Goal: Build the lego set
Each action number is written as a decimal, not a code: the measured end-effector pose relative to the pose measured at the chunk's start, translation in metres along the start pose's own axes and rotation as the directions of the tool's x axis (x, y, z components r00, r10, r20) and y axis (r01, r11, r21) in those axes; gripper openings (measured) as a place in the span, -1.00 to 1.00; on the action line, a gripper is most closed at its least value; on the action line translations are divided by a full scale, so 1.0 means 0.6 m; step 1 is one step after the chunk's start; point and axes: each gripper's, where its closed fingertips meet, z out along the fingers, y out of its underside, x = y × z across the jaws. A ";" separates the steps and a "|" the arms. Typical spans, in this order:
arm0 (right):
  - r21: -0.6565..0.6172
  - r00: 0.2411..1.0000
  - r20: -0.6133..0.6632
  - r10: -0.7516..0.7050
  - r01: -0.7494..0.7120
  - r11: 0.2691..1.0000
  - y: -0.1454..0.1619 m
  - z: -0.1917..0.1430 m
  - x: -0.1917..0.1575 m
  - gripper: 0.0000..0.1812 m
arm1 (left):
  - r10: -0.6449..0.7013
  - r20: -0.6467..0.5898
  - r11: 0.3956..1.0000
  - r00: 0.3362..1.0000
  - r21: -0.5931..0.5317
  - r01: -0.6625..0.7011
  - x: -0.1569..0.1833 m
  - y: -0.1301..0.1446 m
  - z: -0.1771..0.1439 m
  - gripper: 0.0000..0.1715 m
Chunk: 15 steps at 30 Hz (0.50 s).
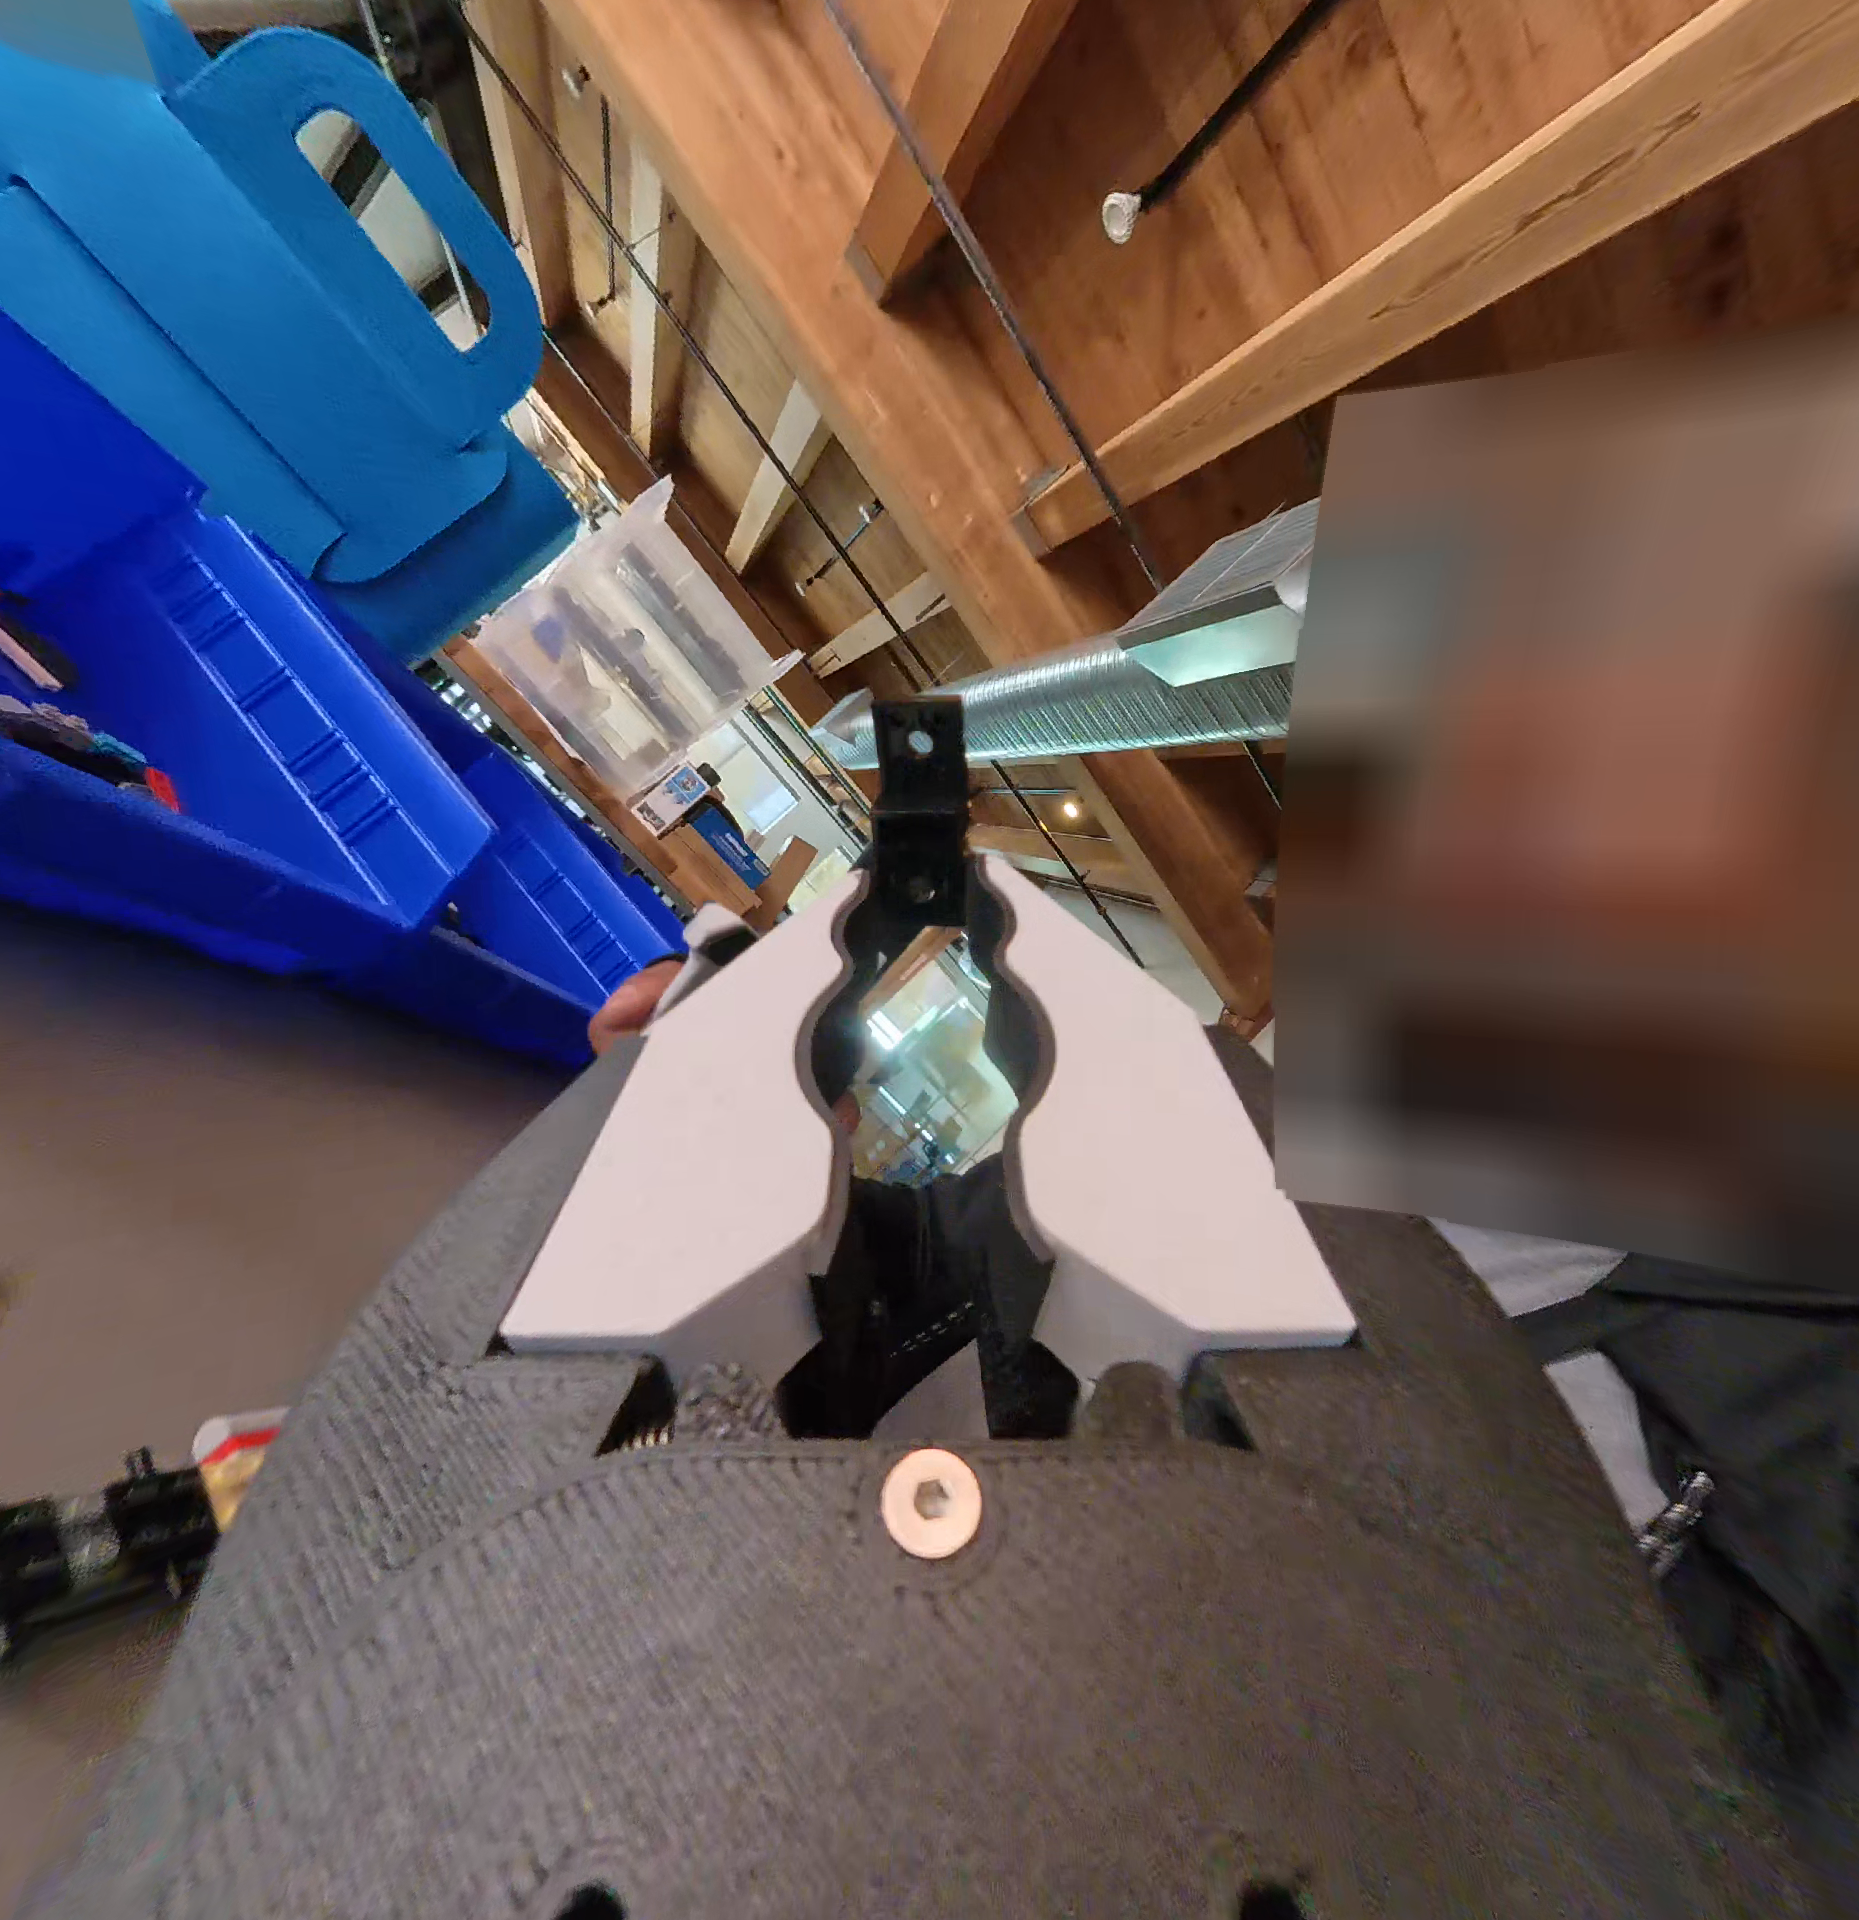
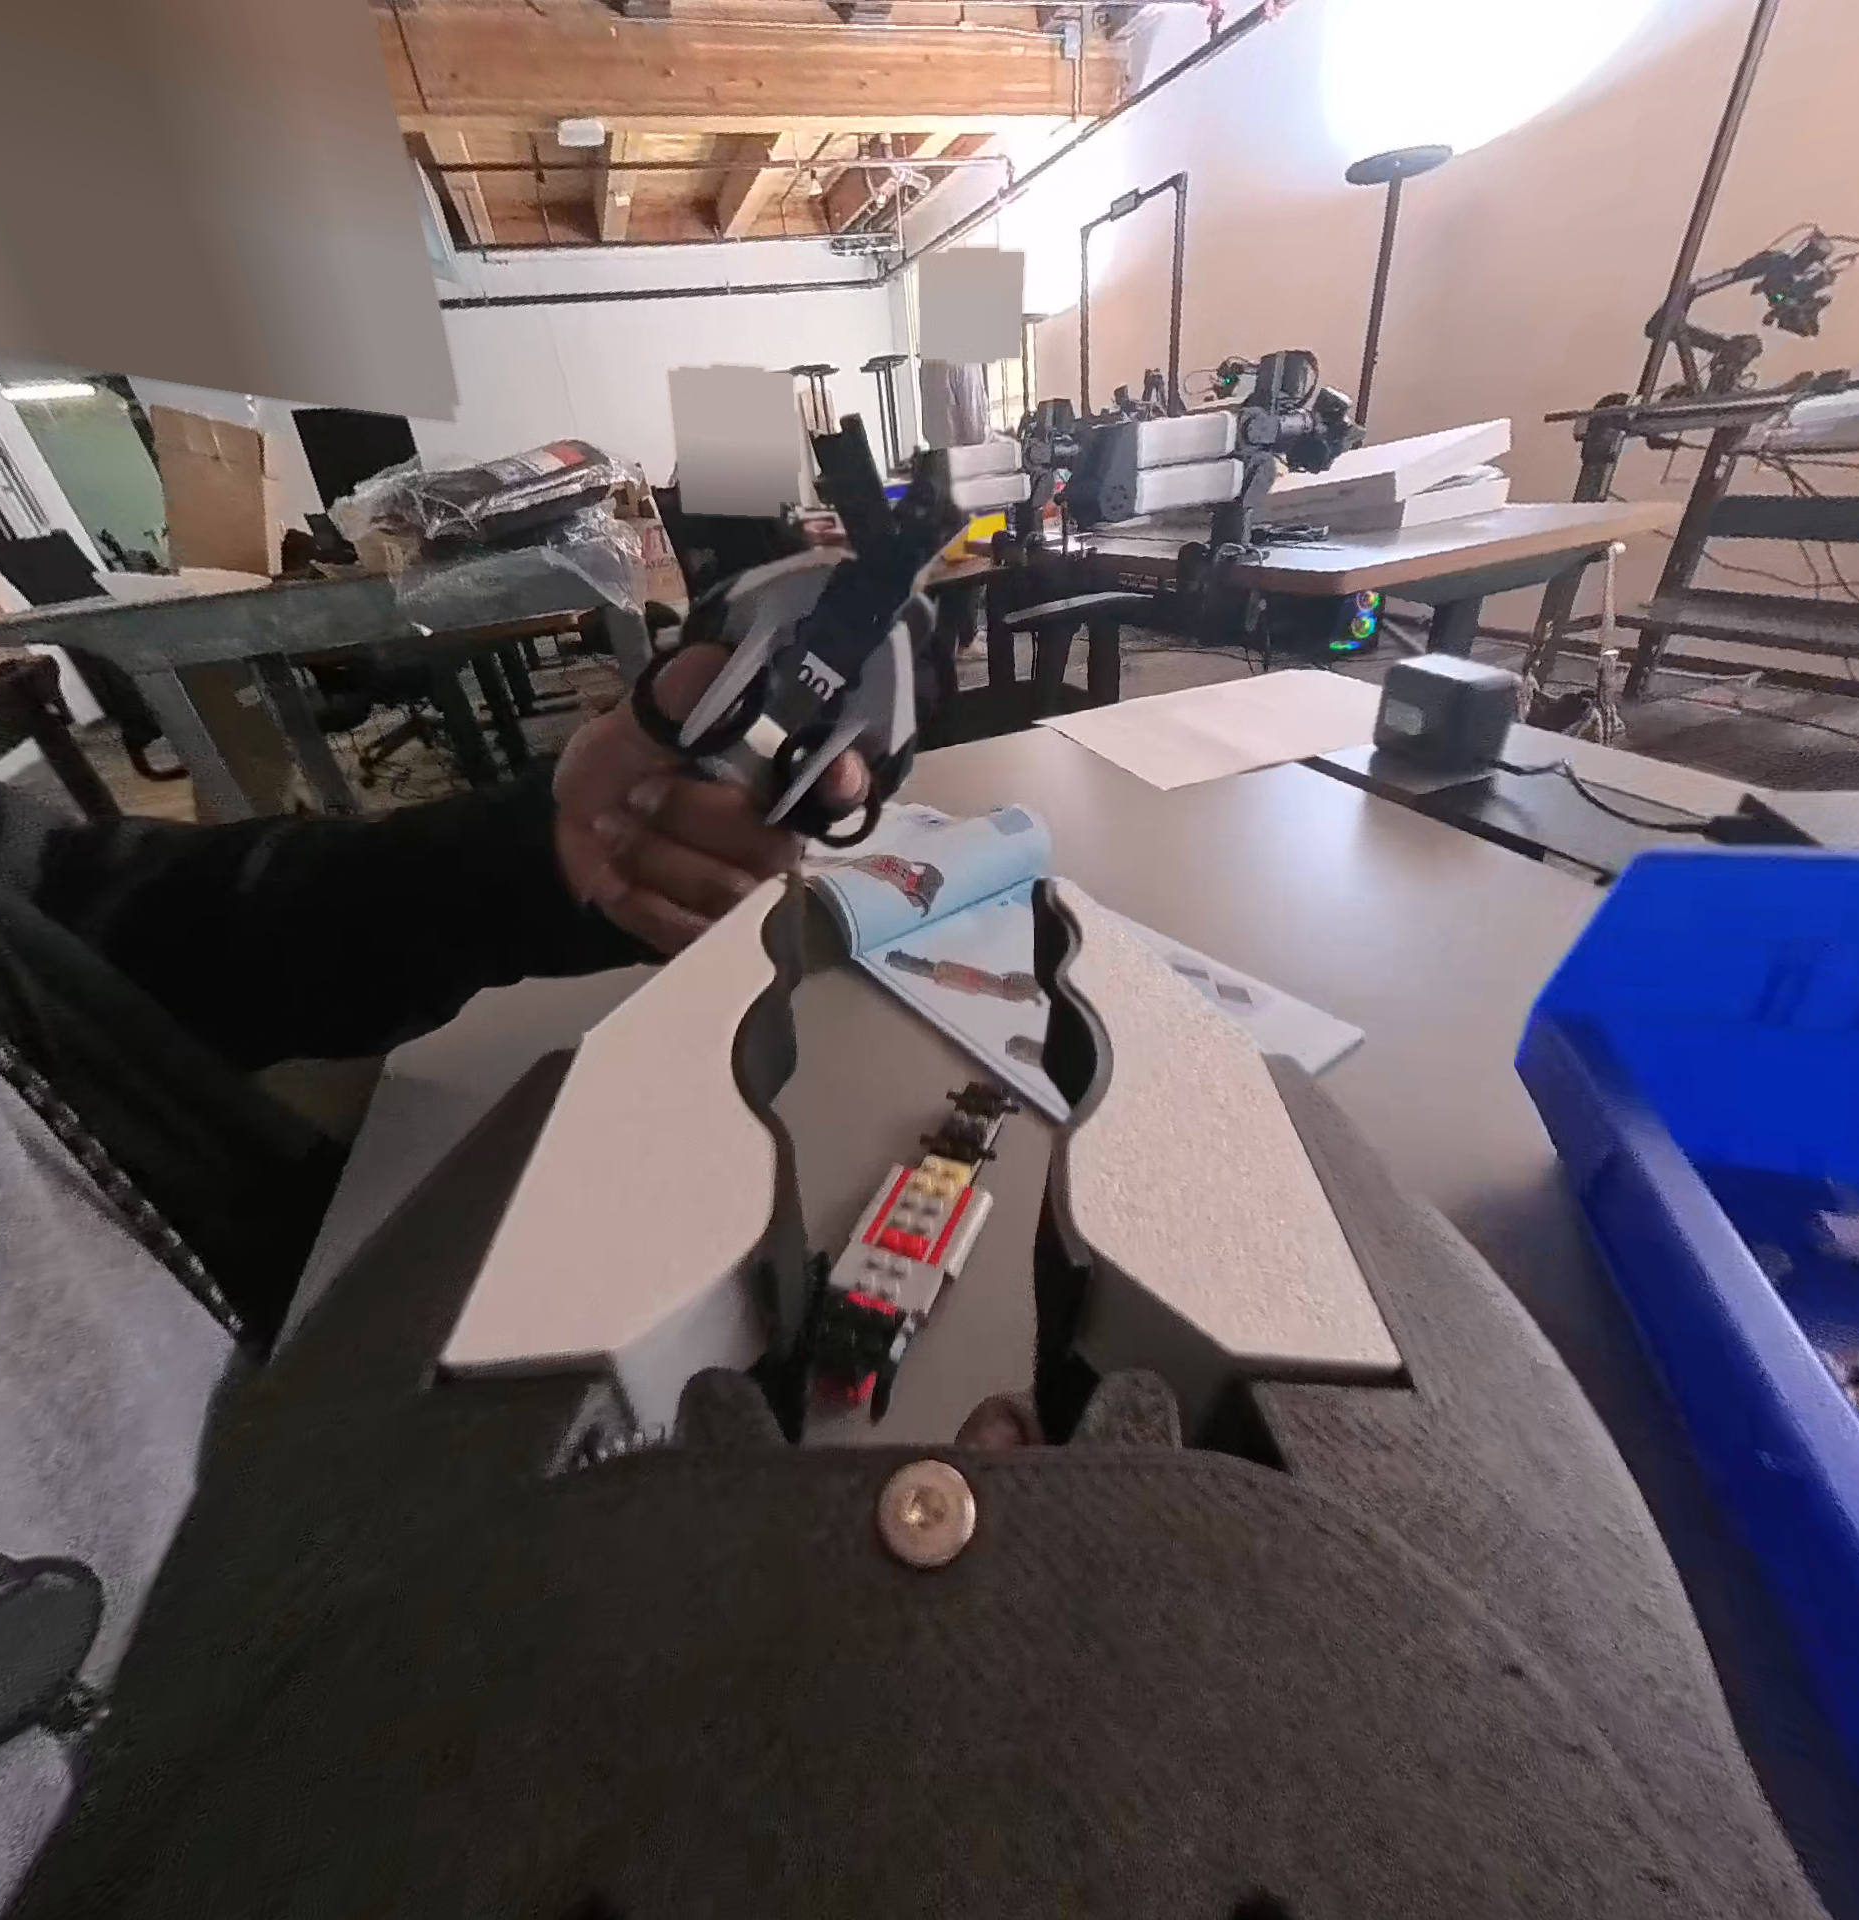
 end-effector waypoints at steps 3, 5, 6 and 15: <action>-0.016 1.000 0.013 -0.023 0.024 1.000 -0.004 0.033 -0.005 -0.48 | 0.019 0.034 1.000 0.999 0.006 -0.019 0.004 0.005 -0.032 -0.81; -0.038 0.999 0.025 -0.037 0.037 0.999 0.000 0.051 -0.010 -0.48 | 0.044 0.110 0.999 0.993 -0.024 -0.042 -0.006 0.023 -0.052 -0.81; -0.049 0.999 0.030 -0.042 0.043 0.998 0.005 0.058 -0.012 -0.48 | 0.058 0.166 0.997 0.984 -0.051 -0.050 -0.015 0.038 -0.063 -0.81; -0.175 0.980 0.189 -0.068 0.101 0.979 0.062 0.103 -0.040 -0.49 | 0.150 0.390 0.965 0.908 -0.258 -0.048 -0.060 0.127 -0.125 -0.81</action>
